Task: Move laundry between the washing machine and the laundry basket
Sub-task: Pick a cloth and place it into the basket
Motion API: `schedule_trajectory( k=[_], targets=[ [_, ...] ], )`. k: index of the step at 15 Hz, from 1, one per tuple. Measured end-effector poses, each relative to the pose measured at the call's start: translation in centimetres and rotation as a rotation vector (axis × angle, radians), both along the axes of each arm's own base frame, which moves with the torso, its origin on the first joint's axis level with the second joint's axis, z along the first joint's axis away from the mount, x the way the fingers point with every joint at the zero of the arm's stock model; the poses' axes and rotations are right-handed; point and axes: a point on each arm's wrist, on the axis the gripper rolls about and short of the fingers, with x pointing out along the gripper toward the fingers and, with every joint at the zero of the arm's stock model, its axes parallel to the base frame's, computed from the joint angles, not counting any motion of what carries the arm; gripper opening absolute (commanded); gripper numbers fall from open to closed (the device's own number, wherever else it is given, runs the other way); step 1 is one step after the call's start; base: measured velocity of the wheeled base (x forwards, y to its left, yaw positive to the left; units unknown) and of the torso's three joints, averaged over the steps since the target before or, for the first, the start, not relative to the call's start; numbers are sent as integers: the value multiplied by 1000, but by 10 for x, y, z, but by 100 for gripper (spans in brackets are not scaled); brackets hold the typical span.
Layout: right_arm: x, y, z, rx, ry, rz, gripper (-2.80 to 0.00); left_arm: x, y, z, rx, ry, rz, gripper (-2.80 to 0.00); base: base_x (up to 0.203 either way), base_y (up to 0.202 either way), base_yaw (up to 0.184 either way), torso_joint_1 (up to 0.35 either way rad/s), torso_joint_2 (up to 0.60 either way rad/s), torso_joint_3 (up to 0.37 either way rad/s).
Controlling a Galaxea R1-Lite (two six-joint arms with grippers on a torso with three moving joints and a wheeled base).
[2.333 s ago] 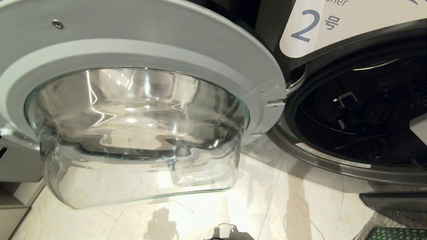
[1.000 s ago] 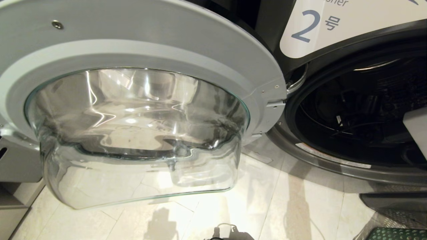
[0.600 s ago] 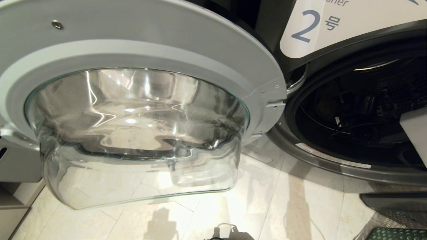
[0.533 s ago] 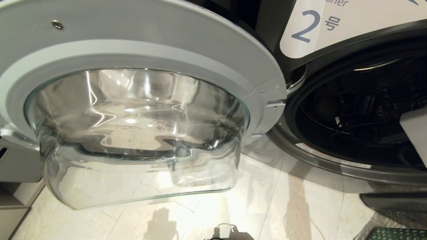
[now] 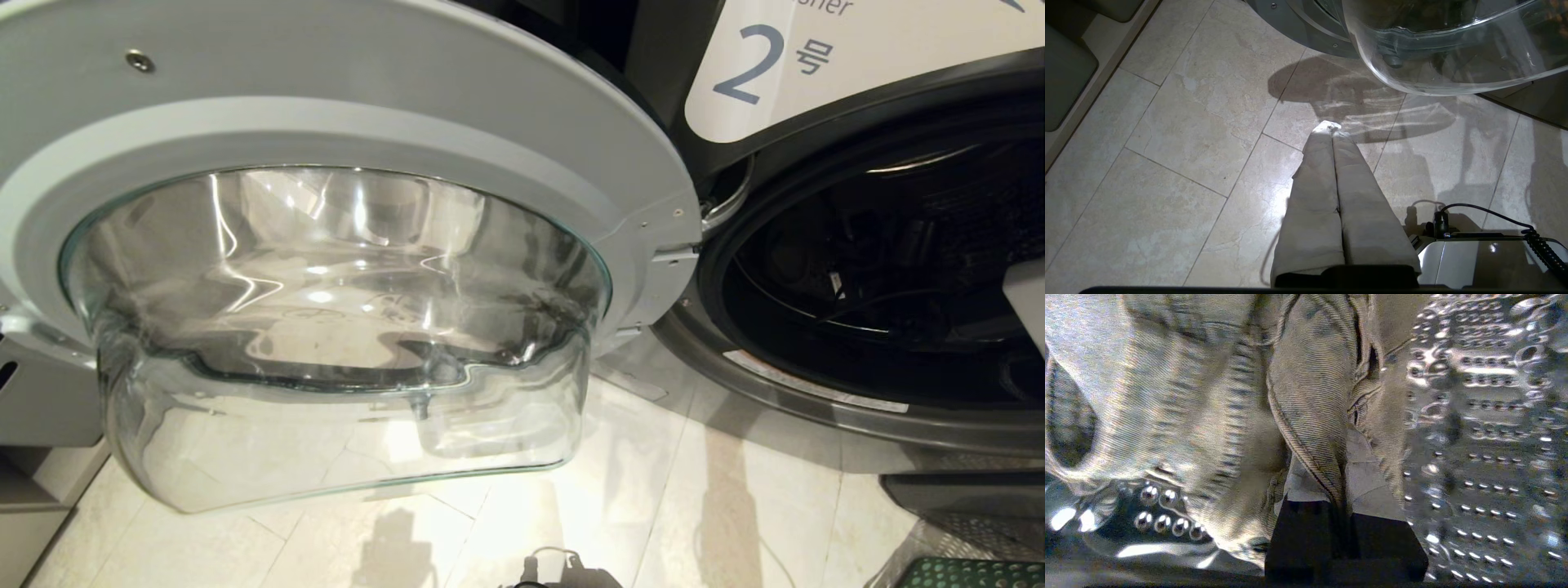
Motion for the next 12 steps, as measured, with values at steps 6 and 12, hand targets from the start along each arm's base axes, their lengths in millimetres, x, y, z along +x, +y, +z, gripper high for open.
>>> schedule_trajectory(
  k=[6, 12],
  targets=[
    [-44, 18, 6, 3, 10, 32, -280, 0, 0, 0, 0, 0, 0, -280, 0, 0, 0, 0, 0, 0],
    [-106, 56, 39, 1, -37, 121, -280, 0, 0, 0, 0, 0, 0, -280, 0, 0, 0, 0, 0, 0]
  ],
)
